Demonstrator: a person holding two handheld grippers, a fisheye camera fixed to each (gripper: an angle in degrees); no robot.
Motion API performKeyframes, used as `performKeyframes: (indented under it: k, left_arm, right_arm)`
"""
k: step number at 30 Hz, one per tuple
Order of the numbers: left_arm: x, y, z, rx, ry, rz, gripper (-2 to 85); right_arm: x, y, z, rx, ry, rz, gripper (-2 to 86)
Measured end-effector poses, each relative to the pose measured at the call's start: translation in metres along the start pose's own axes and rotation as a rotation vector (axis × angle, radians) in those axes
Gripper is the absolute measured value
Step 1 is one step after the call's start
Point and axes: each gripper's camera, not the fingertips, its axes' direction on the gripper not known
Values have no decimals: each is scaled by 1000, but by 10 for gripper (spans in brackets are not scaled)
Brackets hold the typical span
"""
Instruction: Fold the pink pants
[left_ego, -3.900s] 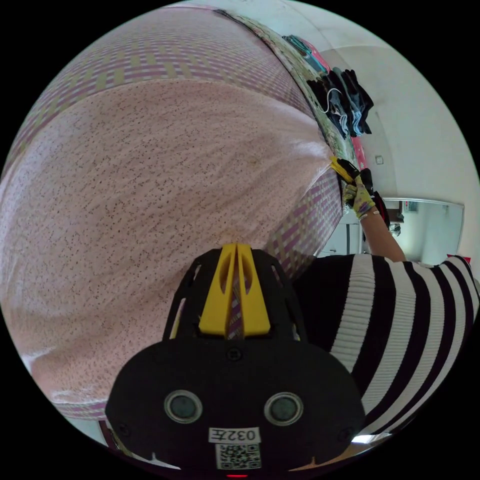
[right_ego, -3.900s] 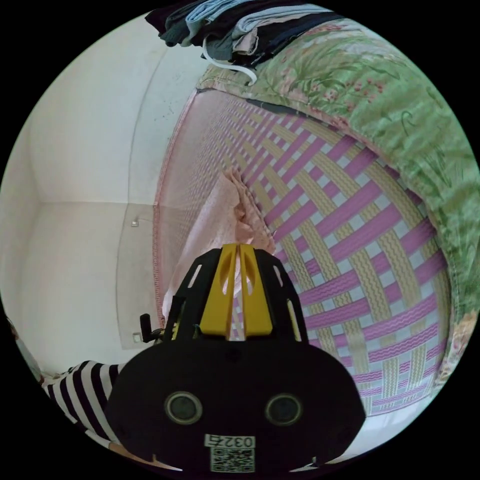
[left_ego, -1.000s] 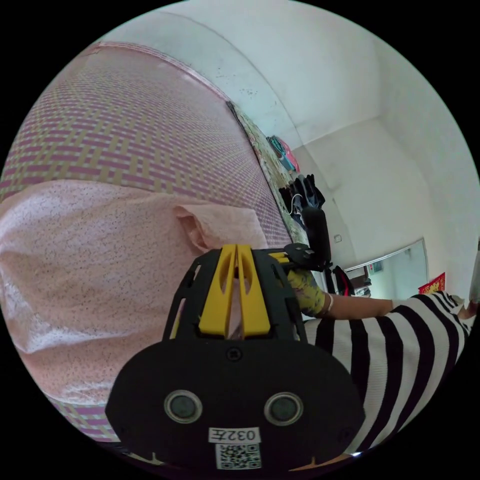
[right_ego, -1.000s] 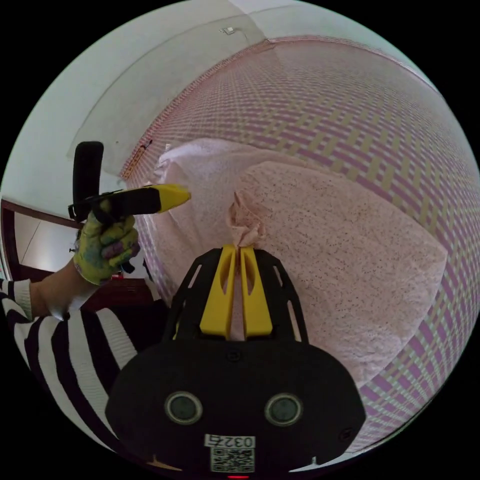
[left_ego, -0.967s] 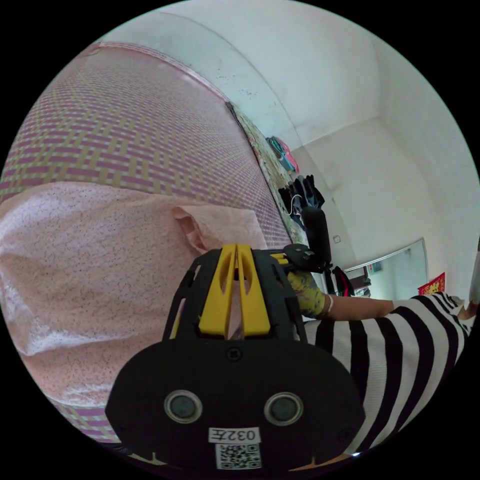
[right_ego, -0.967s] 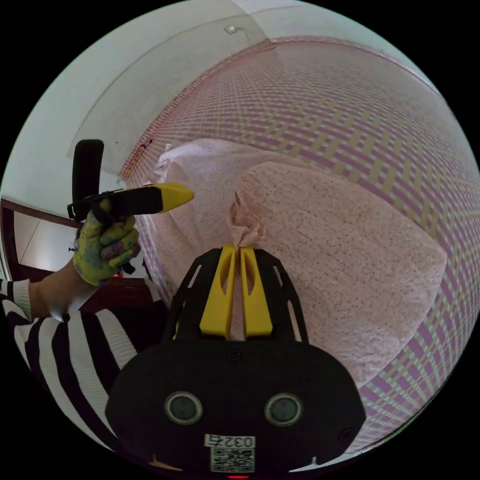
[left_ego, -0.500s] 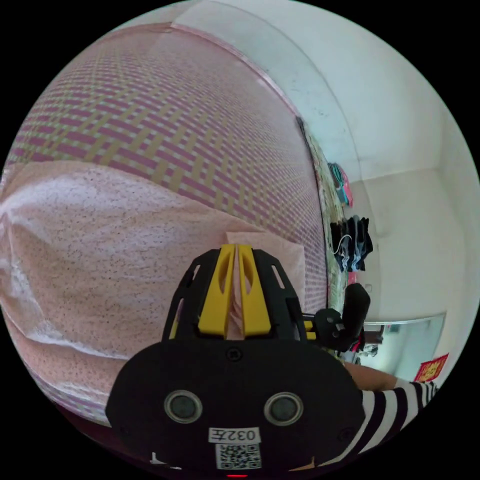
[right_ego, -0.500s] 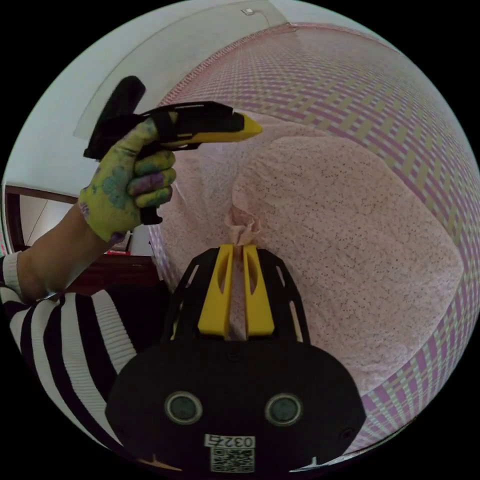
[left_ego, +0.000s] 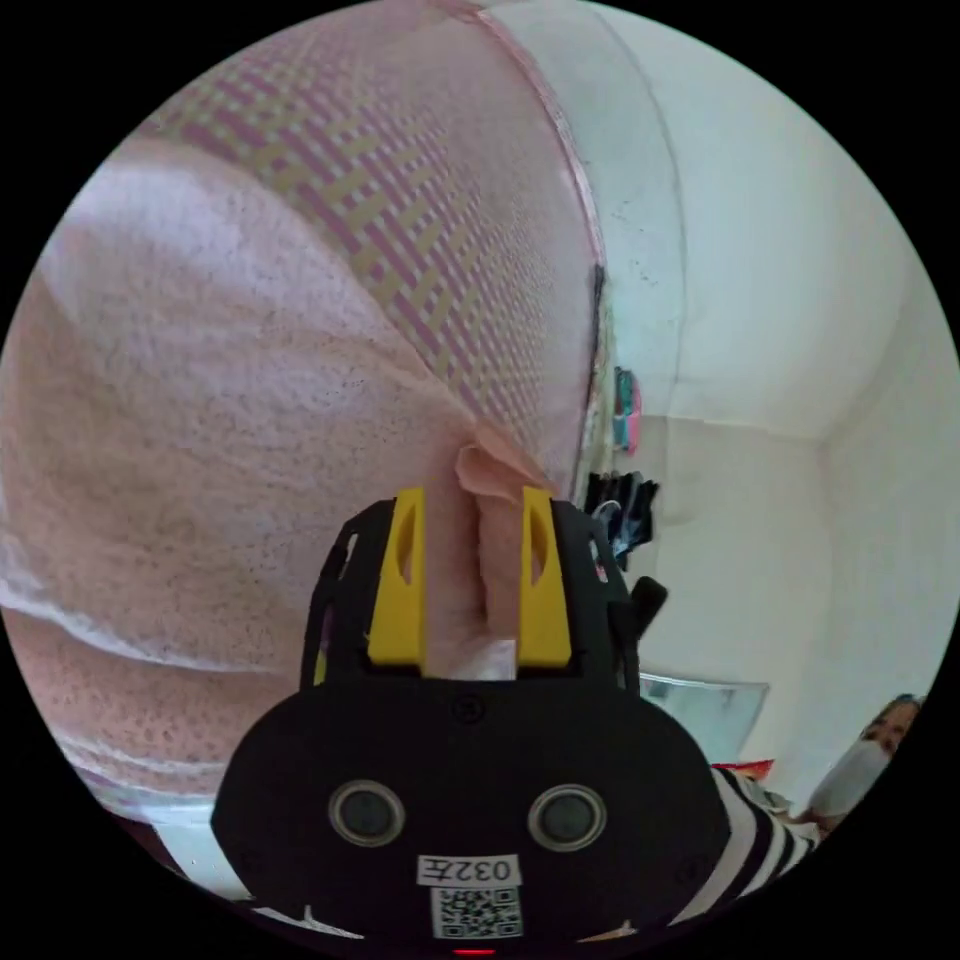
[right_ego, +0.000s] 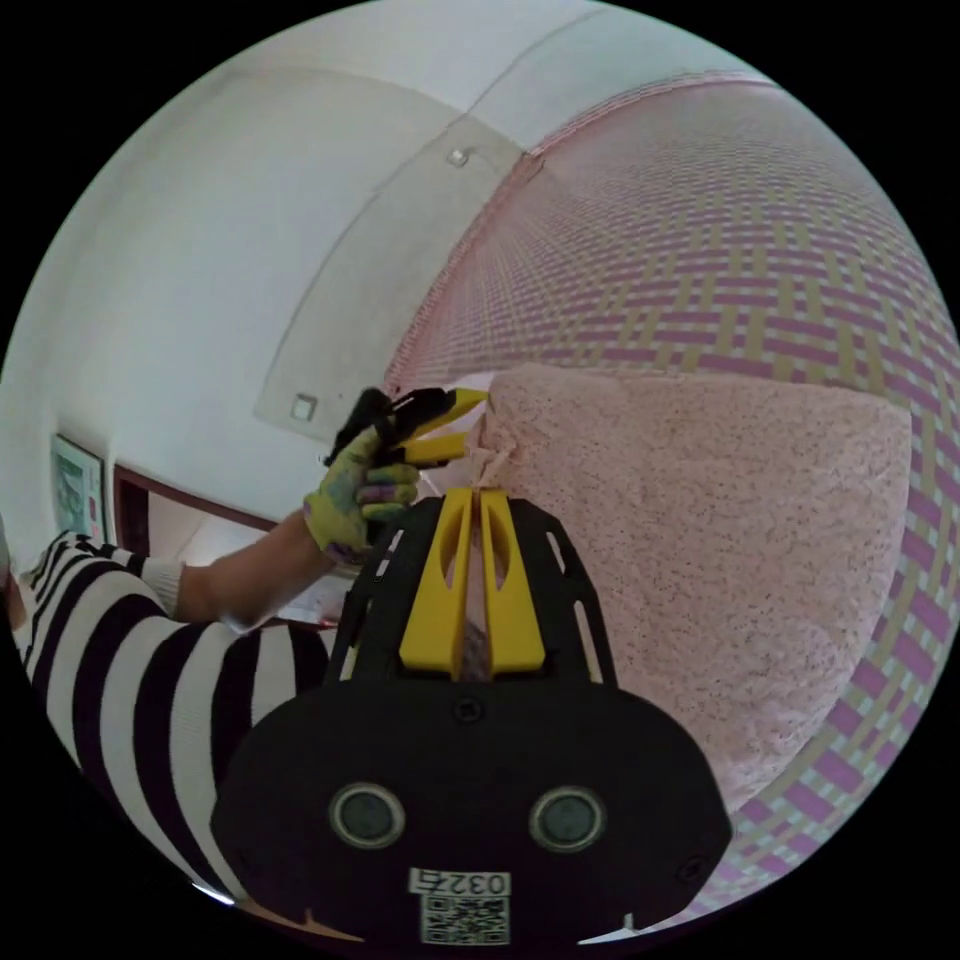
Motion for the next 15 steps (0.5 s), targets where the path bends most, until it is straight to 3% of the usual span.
performKeyframes:
  k: [2, 3, 9, 15]
  left_arm:
    - [-13, 0, 8, -38, 211, -93, 116]
    - [-13, -1, 9, -42, 226, -104, 117]
    - [15, -27, 26, -95, 241, -95, 109]
    - [38, -43, -14, 15, 204, 27, -1]
  right_arm:
    - [6, -2, -17, 34, -29, 16, -9]
    - [6, -3, -20, 37, -34, 17, -9]
    - [0, -14, -47, 46, -26, -21, -9]
    - [-4, -31, -49, -71, 44, -49, -1]
